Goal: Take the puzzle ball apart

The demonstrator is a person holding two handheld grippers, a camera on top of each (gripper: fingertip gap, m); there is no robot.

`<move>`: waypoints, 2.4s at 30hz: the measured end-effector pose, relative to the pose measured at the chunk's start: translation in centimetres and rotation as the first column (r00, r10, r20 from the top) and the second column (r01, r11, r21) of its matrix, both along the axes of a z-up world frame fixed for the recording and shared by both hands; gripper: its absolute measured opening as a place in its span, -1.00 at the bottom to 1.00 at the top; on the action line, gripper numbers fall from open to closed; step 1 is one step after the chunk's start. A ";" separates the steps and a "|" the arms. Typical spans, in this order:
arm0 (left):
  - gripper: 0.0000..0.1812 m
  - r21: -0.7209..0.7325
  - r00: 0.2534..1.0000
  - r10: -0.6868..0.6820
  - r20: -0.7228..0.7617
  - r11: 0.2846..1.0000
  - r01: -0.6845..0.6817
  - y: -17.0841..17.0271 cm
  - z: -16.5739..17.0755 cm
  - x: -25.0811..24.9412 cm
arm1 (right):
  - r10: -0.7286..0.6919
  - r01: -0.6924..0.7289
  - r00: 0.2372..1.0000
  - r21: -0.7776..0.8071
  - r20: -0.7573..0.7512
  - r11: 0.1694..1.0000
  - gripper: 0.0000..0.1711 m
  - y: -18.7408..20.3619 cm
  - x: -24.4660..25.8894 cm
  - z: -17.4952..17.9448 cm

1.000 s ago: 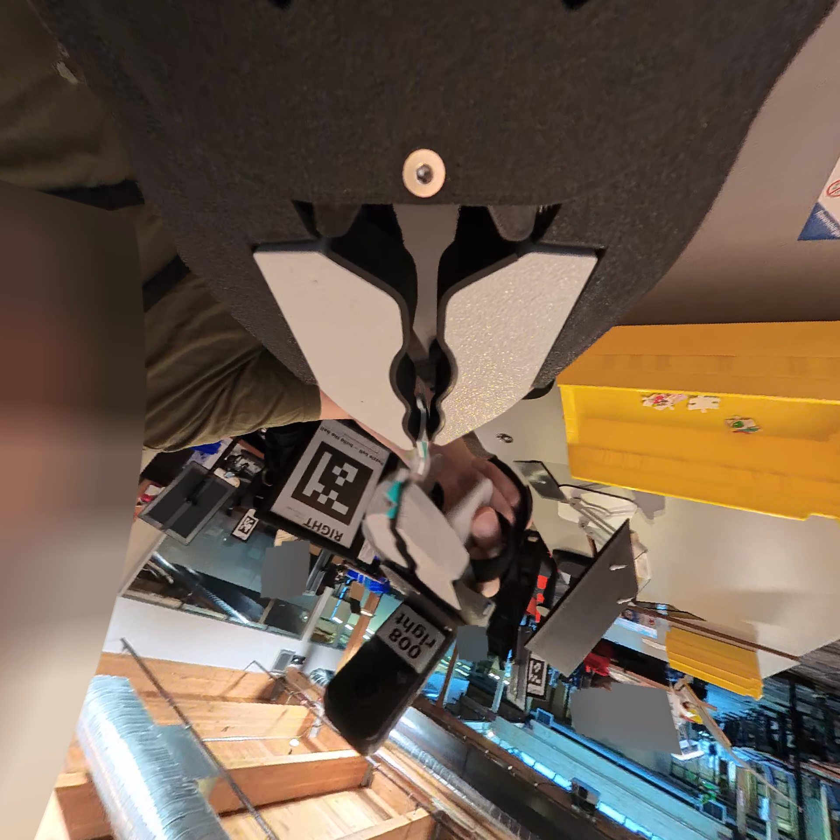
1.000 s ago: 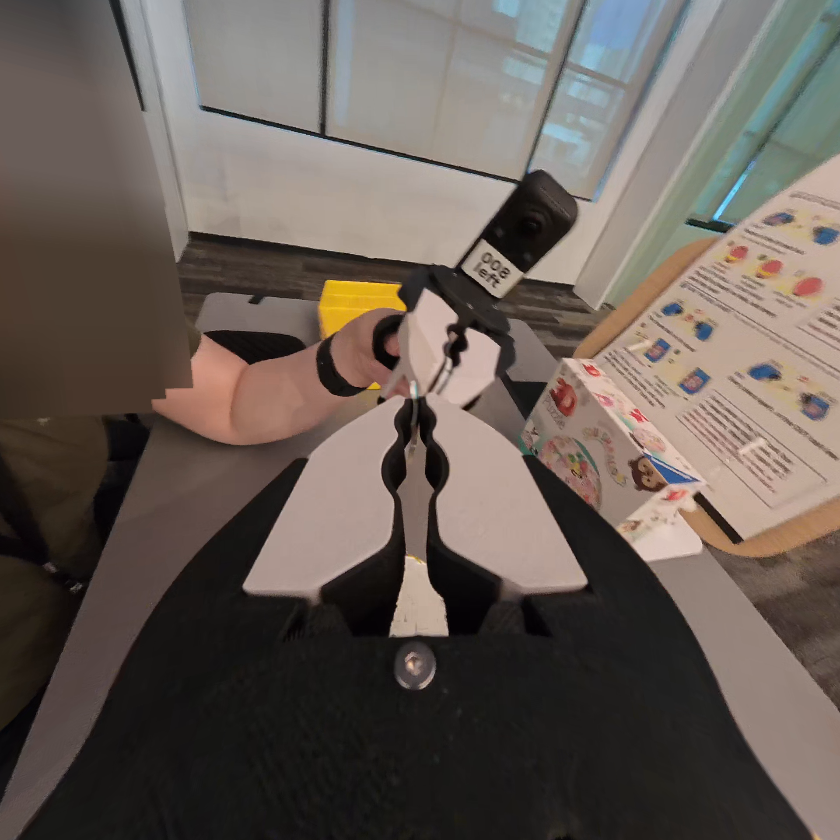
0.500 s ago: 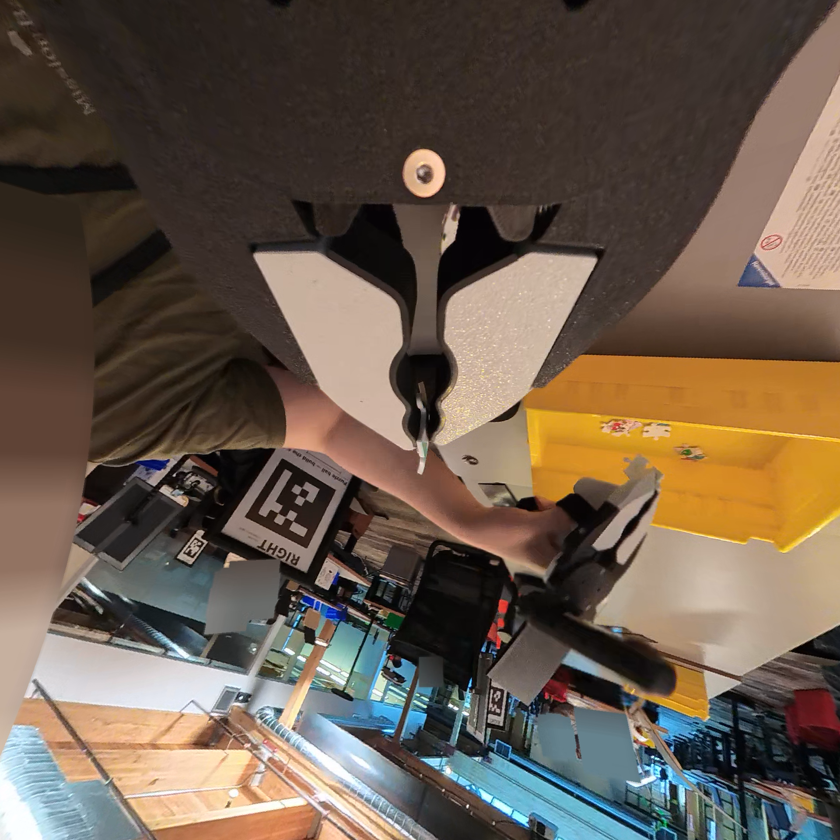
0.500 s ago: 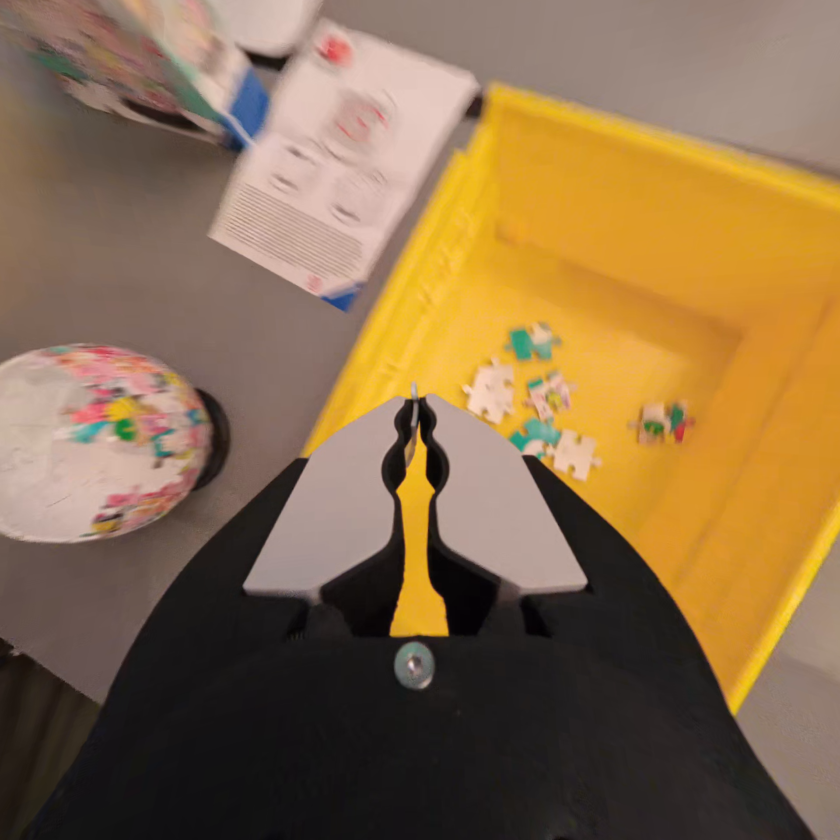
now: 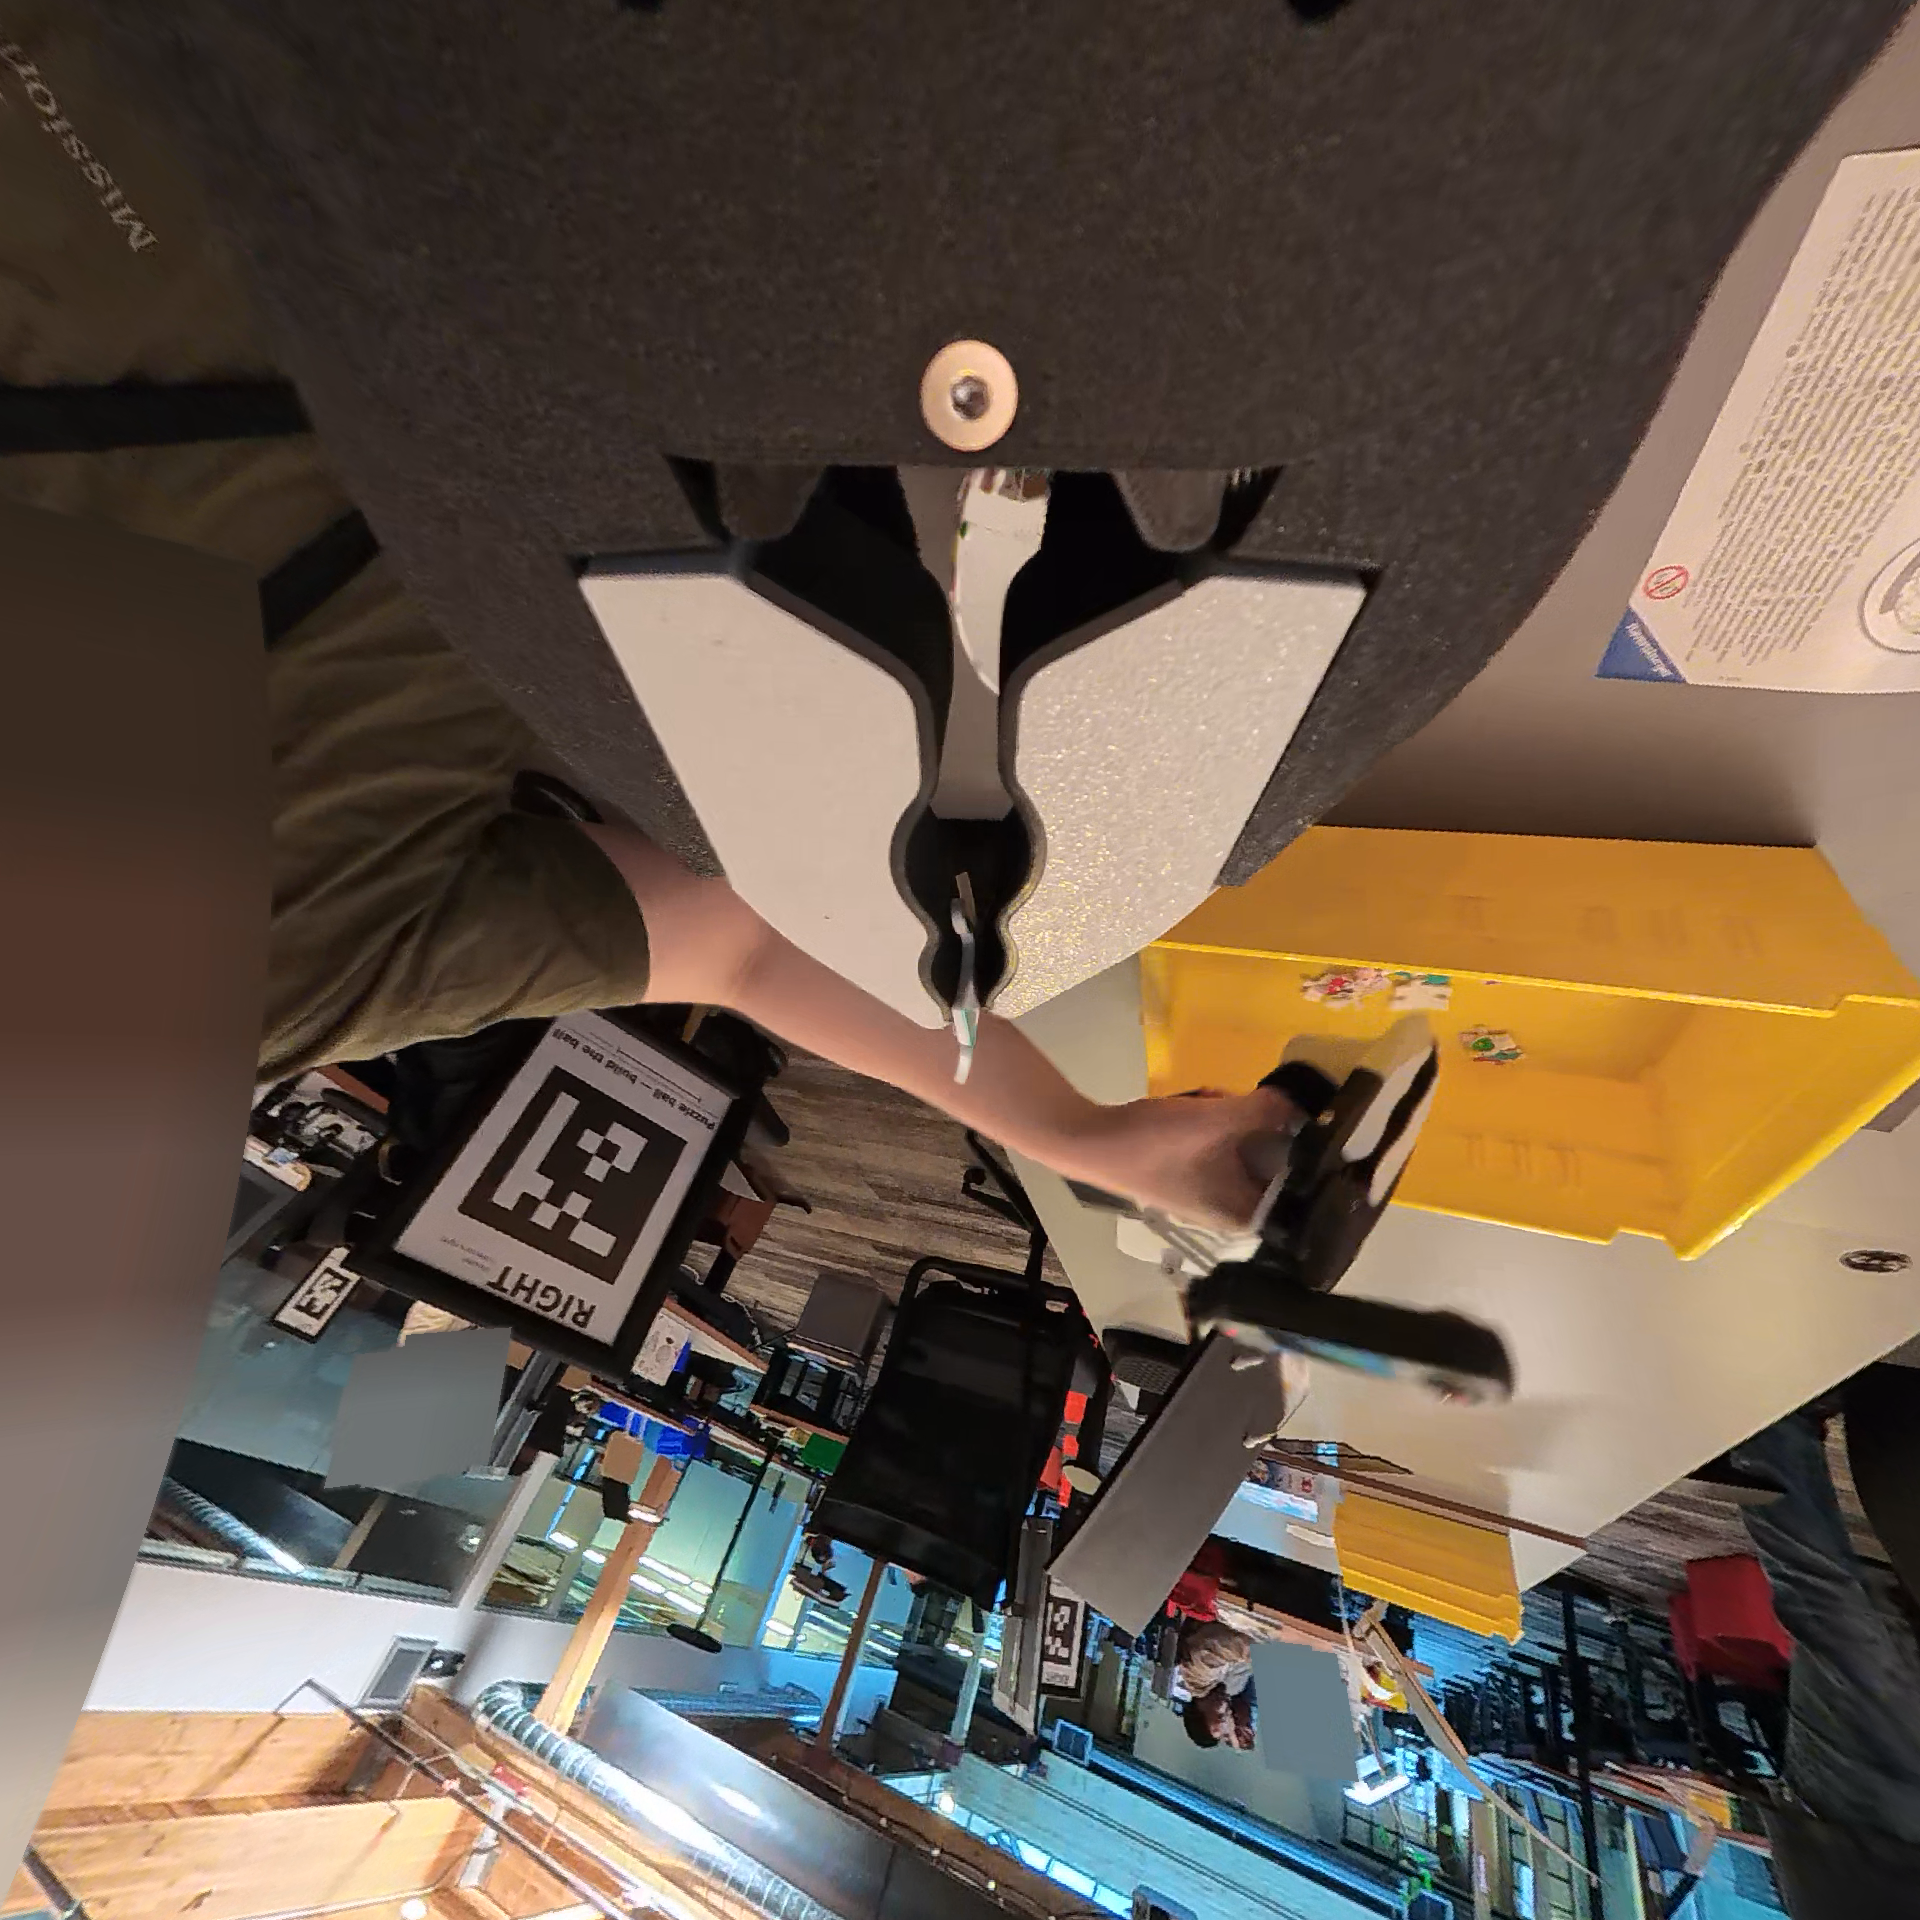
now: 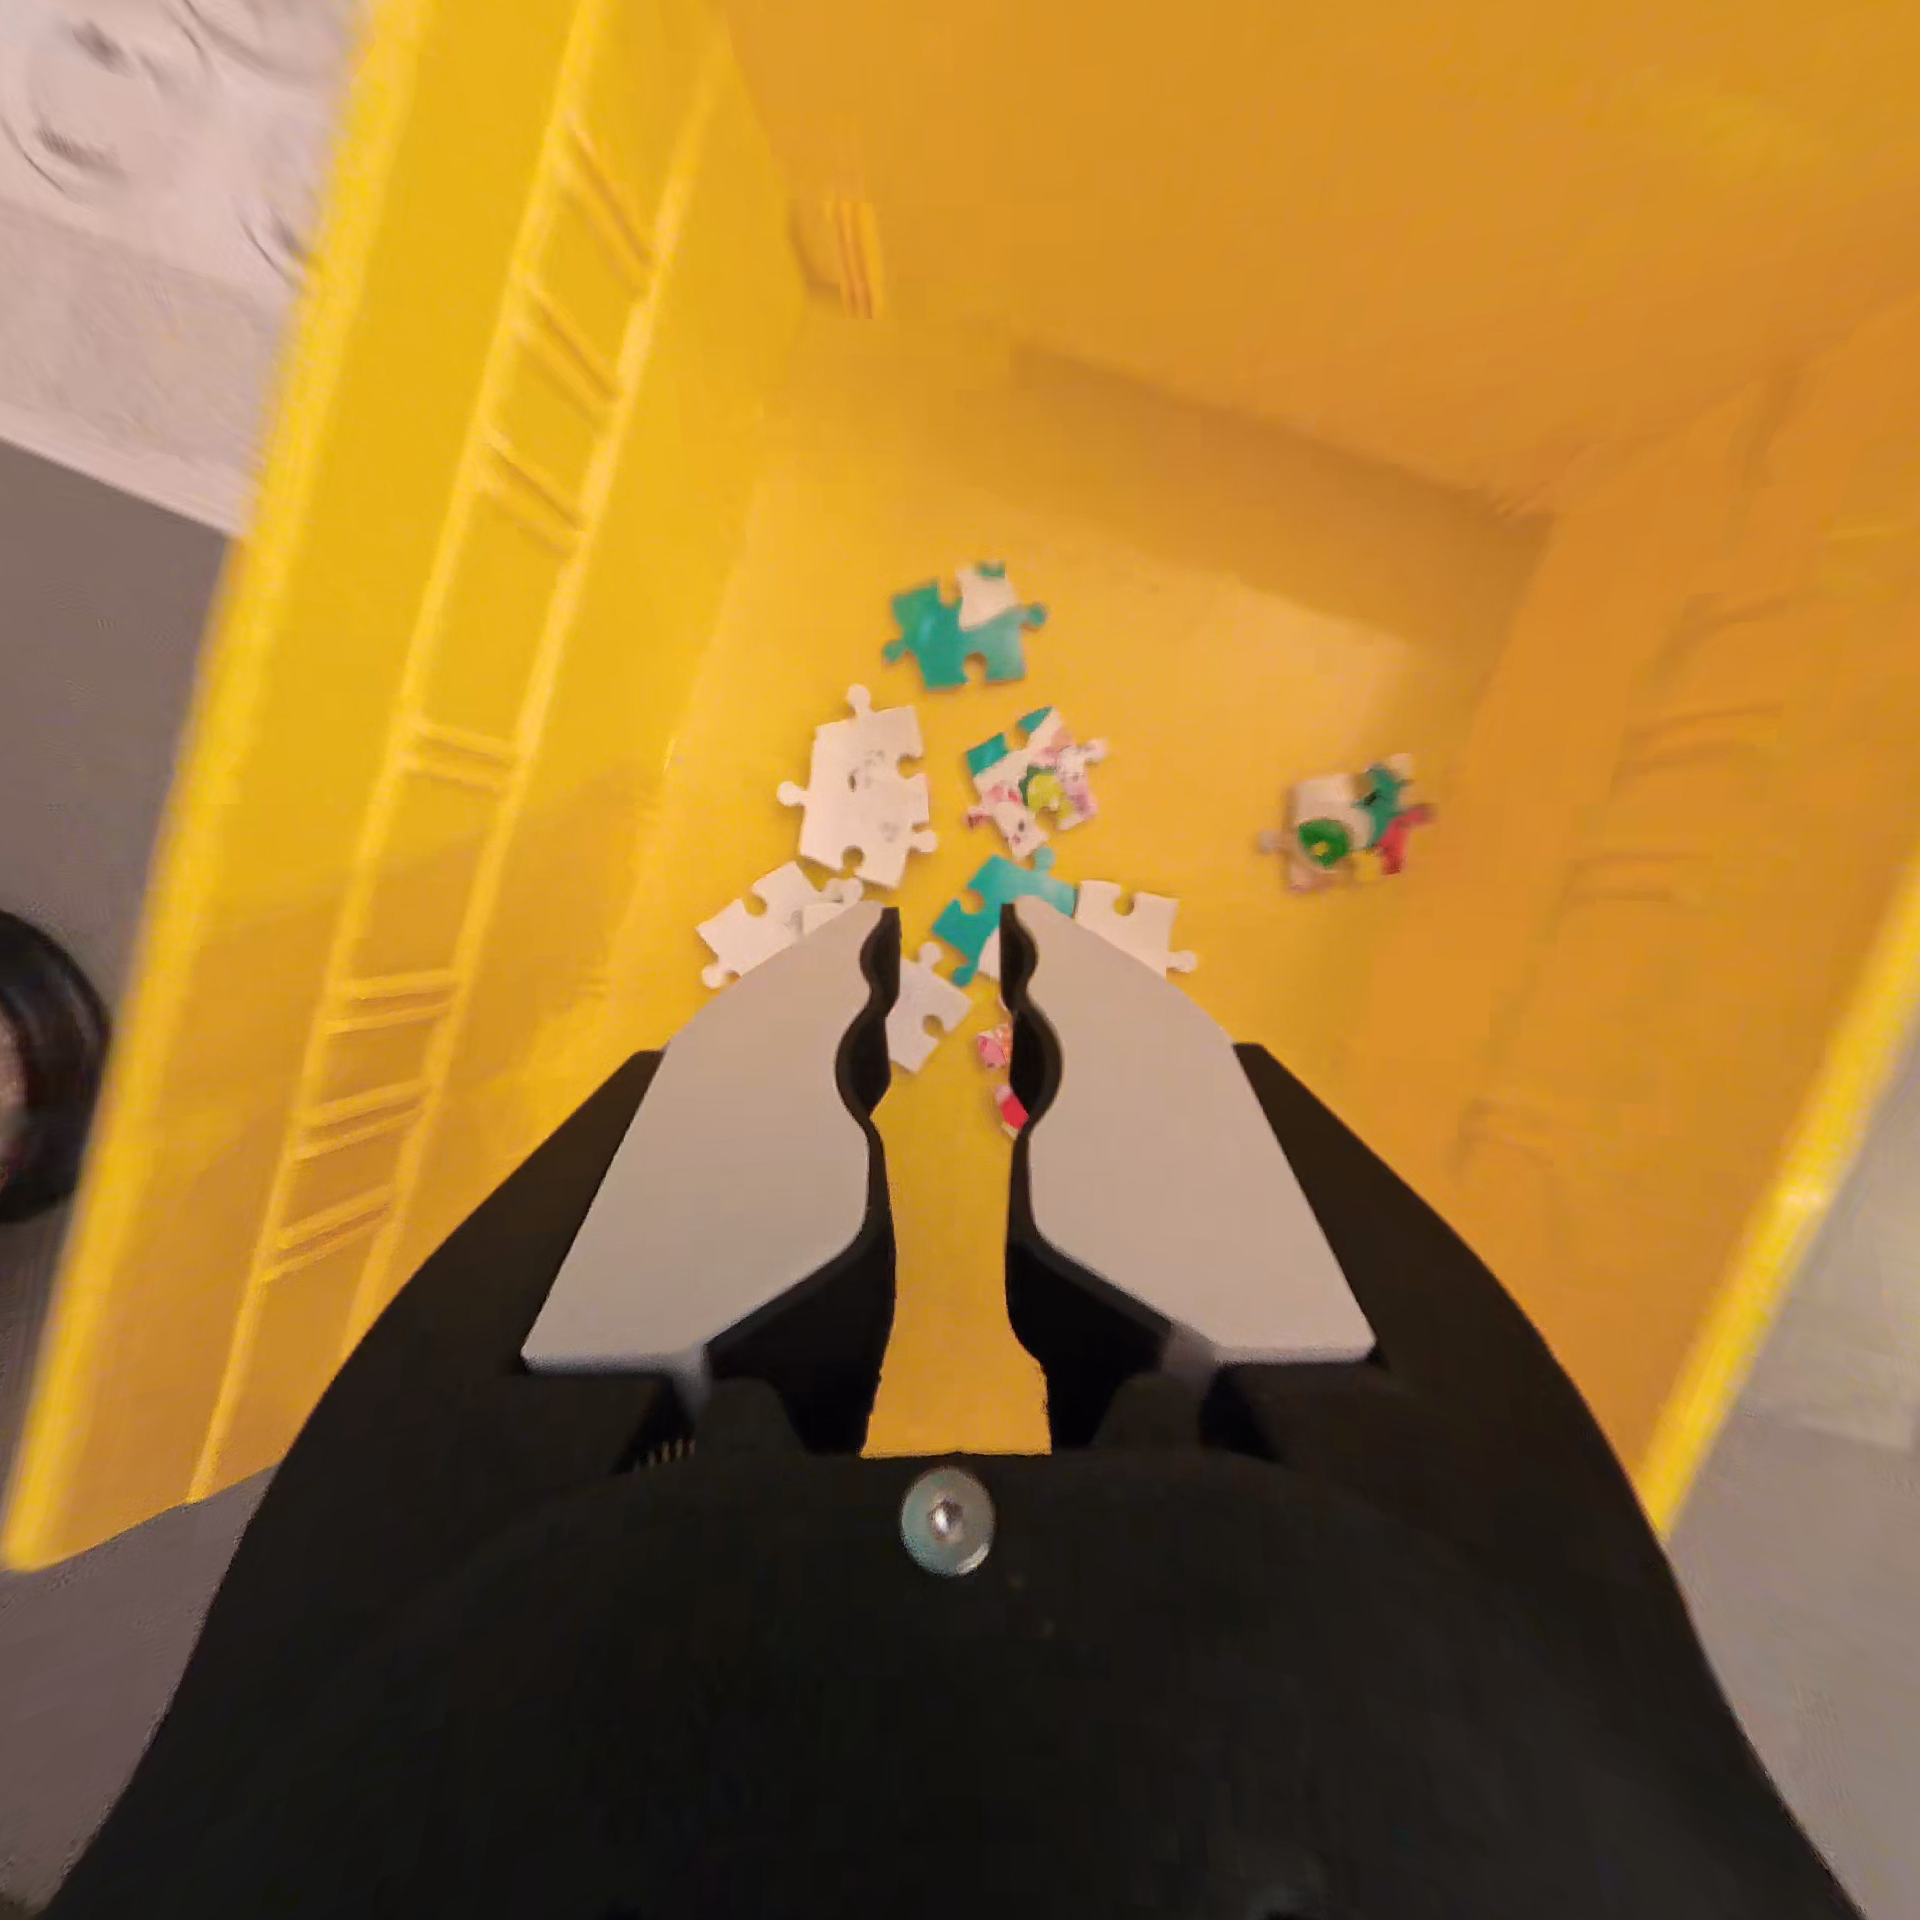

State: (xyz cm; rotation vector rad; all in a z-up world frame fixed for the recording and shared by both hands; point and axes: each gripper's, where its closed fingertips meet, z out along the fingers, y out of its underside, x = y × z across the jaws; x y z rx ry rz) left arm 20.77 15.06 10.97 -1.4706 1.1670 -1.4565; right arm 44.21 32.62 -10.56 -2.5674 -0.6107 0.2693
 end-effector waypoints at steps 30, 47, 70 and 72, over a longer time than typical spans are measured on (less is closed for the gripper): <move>-0.62 0.030 0.997 0.000 -0.081 1.000 0.002 -0.2 -1.3 0.7 | 0.729 -0.469 0.440 0.558 -0.525 0.685 -0.97 -15.7 -23.0 20.8; -0.54 0.165 0.952 0.174 -0.252 0.977 -0.135 1.5 -2.5 -2.5 | 0.174 -0.192 0.981 -0.296 -0.086 0.936 -0.97 -2.3 -0.3 -1.9; -0.64 0.197 0.844 0.281 -0.457 0.957 -0.212 5.2 -6.9 -5.7 | 0.879 -0.591 0.458 0.693 -0.133 0.413 -0.37 -8.9 -21.1 17.3; -0.64 0.225 0.851 0.314 -0.420 0.945 -0.237 5.7 -6.0 -5.9 | 0.918 -0.490 0.370 0.810 -0.142 0.323 -0.53 -10.3 -22.0 20.3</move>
